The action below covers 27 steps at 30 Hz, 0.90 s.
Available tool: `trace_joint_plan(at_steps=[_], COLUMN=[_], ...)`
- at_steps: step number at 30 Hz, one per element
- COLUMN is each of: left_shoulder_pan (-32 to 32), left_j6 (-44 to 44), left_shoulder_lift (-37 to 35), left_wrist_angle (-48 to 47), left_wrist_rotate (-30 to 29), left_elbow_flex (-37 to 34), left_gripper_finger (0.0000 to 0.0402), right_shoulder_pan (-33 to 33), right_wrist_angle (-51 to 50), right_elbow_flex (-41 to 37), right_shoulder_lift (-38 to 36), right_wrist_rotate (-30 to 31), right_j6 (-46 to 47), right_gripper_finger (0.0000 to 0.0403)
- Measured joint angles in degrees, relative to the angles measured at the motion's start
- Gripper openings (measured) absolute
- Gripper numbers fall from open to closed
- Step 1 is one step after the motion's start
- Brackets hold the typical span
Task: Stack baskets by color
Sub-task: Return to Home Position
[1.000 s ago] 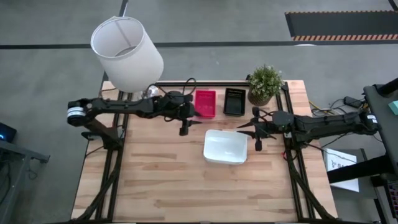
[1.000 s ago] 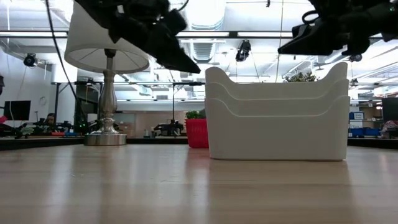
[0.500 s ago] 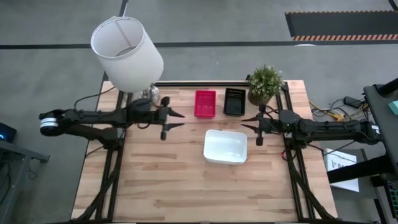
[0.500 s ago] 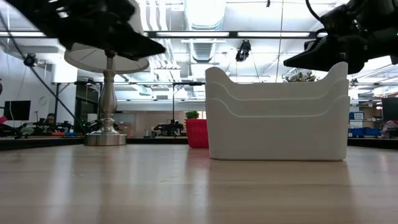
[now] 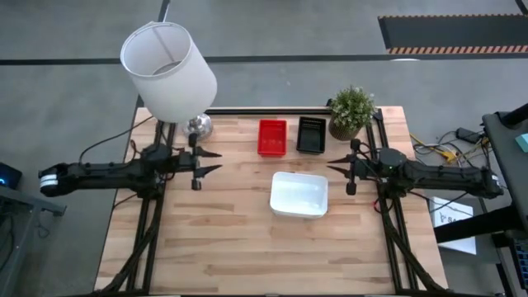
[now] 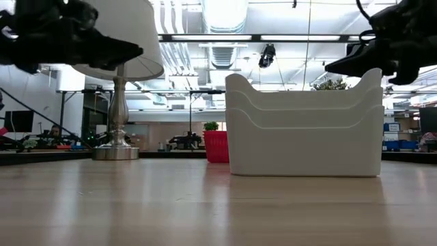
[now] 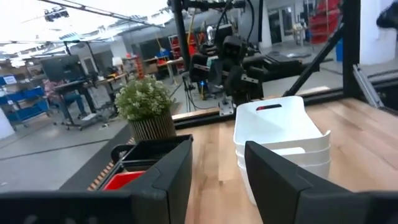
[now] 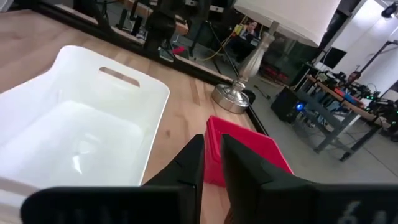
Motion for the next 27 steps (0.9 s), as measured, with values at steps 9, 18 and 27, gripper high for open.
trace_joint_plan(at_steps=[9, 18, 27], left_shoulder_pan=[0.00, 0.00, 0.01], left_j6=[-2.39, -3.88, -3.86], left_shoulder_lift=[-9.35, -13.13, -9.96], left_wrist_angle=[1.83, -1.57, -3.24], left_wrist_rotate=[-0.76, -0.76, -1.41], left_elbow_flex=[-7.83, -8.39, -8.45], left_gripper_finger=[0.0132, 0.0132, 0.0132], right_shoulder_pan=[0.00, 0.00, 0.00], right_wrist_angle=[-6.15, -9.06, -6.55], right_elbow_flex=[-0.16, -3.82, -6.50], right_shoulder_lift=[-10.40, -16.23, -15.91], right_wrist_rotate=[0.00, -0.06, -1.96], right_j6=[1.22, 5.01, 10.71], right_gripper_finger=[0.0031, 0.0031, 0.0031])
